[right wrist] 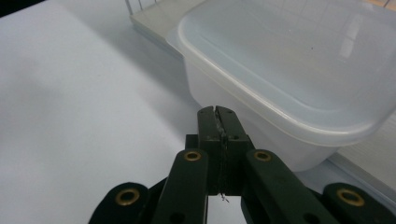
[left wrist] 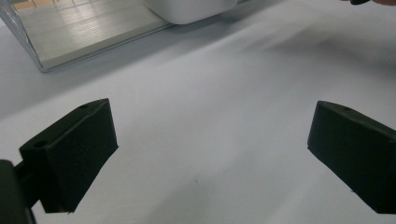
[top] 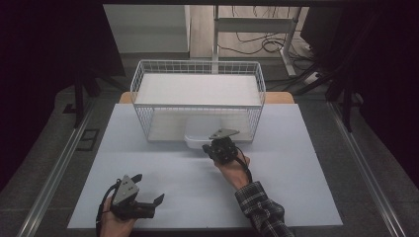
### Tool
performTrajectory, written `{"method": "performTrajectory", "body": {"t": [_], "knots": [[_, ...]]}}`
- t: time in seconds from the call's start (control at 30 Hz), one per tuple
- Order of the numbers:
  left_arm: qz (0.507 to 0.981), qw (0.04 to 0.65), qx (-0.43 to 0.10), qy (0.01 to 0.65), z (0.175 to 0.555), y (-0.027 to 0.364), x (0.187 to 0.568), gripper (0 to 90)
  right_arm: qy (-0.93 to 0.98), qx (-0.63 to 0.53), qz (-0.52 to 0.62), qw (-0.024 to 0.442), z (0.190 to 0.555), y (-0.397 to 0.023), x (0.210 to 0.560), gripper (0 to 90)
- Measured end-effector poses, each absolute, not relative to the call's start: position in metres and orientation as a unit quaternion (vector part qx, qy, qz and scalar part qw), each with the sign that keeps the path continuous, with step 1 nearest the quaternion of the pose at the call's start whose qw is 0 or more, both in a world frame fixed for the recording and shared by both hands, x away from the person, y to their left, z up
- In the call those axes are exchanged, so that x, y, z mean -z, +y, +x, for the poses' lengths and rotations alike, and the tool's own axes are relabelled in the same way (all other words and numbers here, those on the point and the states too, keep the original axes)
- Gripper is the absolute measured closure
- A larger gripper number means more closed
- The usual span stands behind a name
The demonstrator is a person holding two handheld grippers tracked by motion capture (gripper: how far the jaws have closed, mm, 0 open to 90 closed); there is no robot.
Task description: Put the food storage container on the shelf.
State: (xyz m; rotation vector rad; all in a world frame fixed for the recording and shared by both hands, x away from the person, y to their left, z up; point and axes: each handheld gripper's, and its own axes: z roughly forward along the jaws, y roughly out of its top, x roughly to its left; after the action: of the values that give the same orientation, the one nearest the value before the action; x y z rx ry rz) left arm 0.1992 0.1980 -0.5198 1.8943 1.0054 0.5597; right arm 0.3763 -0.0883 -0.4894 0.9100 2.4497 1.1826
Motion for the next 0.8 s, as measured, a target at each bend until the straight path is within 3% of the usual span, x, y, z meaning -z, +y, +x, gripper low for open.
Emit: {"method": "performTrajectory", "body": {"t": [0.8], "knots": [[0.766, 0.461, -0.207, 0.398, 0.203, 0.198, 0.524, 0.0, 0.844, -0.393, 0.33, 0.16, 0.406, -0.085, 0.497, 88.9]]}}
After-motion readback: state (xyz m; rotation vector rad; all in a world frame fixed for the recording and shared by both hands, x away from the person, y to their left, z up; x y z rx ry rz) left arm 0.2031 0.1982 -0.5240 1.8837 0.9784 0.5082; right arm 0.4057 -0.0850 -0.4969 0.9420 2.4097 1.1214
